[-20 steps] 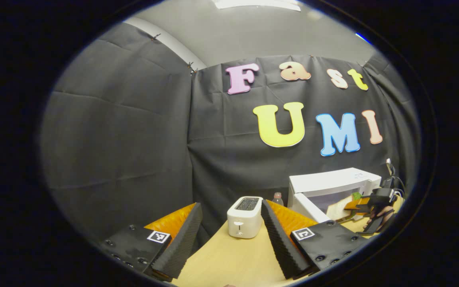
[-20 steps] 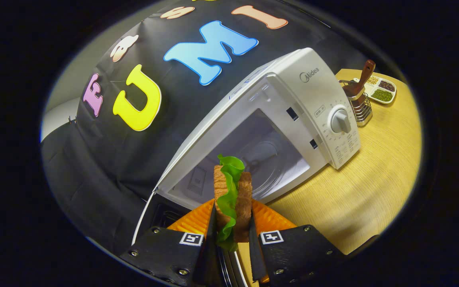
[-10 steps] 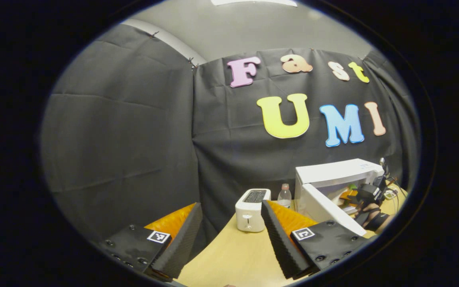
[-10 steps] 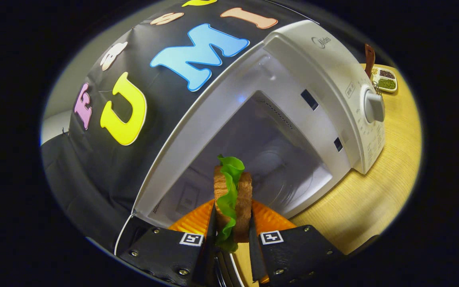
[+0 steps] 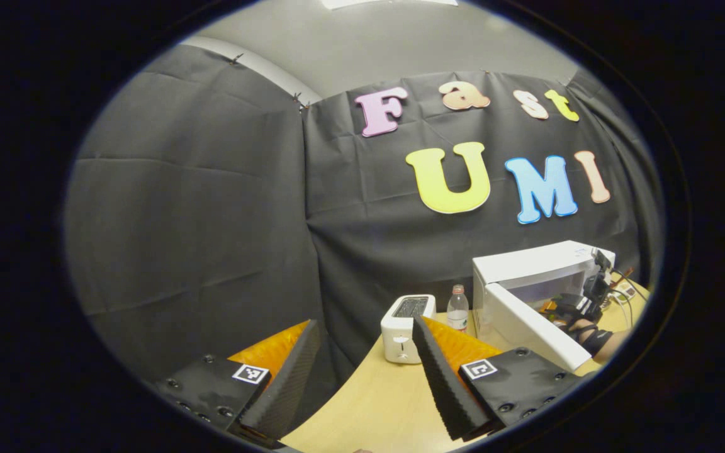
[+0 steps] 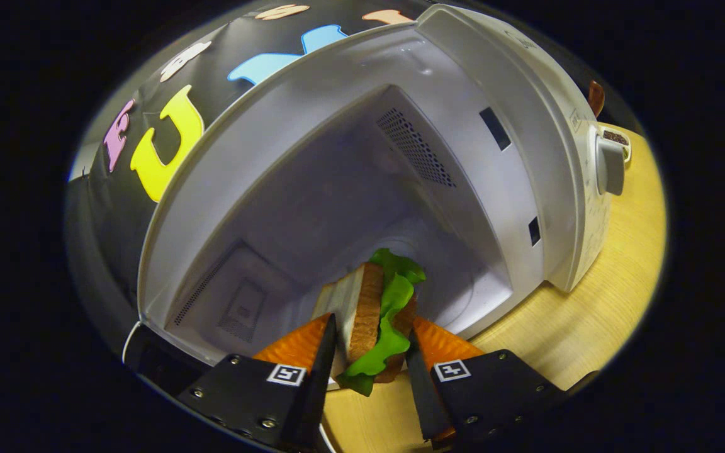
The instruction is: Open the microwave oven with the left hand, put the food in, and close the microwave oven.
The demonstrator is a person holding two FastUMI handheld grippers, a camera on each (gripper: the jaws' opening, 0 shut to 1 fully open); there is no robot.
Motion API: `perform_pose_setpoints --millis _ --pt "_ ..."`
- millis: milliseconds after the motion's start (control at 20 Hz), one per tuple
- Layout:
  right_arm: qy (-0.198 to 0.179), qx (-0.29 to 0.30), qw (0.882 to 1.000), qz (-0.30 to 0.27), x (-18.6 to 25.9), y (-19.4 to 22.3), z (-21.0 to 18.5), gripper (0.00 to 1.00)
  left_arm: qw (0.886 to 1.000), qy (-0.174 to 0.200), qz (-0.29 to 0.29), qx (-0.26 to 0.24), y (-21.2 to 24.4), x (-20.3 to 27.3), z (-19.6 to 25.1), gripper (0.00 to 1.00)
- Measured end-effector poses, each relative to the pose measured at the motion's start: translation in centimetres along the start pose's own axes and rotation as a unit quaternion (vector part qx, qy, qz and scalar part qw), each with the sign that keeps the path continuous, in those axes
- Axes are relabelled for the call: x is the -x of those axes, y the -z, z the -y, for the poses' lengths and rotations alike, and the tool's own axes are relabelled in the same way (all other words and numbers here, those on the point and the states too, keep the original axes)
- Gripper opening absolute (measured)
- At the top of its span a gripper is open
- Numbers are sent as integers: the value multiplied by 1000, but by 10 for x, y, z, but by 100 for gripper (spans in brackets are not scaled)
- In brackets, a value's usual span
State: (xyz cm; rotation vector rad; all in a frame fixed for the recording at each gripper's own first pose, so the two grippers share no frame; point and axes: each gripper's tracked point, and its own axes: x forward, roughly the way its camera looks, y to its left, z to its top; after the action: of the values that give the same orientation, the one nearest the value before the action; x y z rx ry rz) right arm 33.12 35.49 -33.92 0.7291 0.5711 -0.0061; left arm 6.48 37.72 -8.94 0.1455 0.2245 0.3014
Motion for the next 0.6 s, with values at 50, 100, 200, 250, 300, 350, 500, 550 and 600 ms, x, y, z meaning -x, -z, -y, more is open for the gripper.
perform_pose_setpoints --millis 50,100,200,250,300,350,500,550,600 --pt "16 12 1000 -4 -3 9 8 63 1000 2 1 1 0 -1 1 95" --pt "26 24 999 -8 1 2 13 76 1000 4 2 2 0 0 4 95" --pt "51 53 997 1 7 -4 23 89 1000 7 5 4 -2 0 8 93" --pt "55 67 996 8 13 -10 24 96 1000 9 7 5 -3 1 11 95" --pt "57 82 995 15 18 -14 25 97 1000 11 9 5 -5 3 14 95" --pt "55 99 993 22 24 -19 25 97 1000 14 15 7 -6 5 18 98" --pt "37 144 988 36 54 -32 18 97 999 25 18 14 -1 8 32 96" --pt "32 160 986 39 66 -37 18 97 999 29 15 19 2 9 37 95" --pt "27 178 983 44 80 -42 17 97 999 34 14 25 4 9 42 93"
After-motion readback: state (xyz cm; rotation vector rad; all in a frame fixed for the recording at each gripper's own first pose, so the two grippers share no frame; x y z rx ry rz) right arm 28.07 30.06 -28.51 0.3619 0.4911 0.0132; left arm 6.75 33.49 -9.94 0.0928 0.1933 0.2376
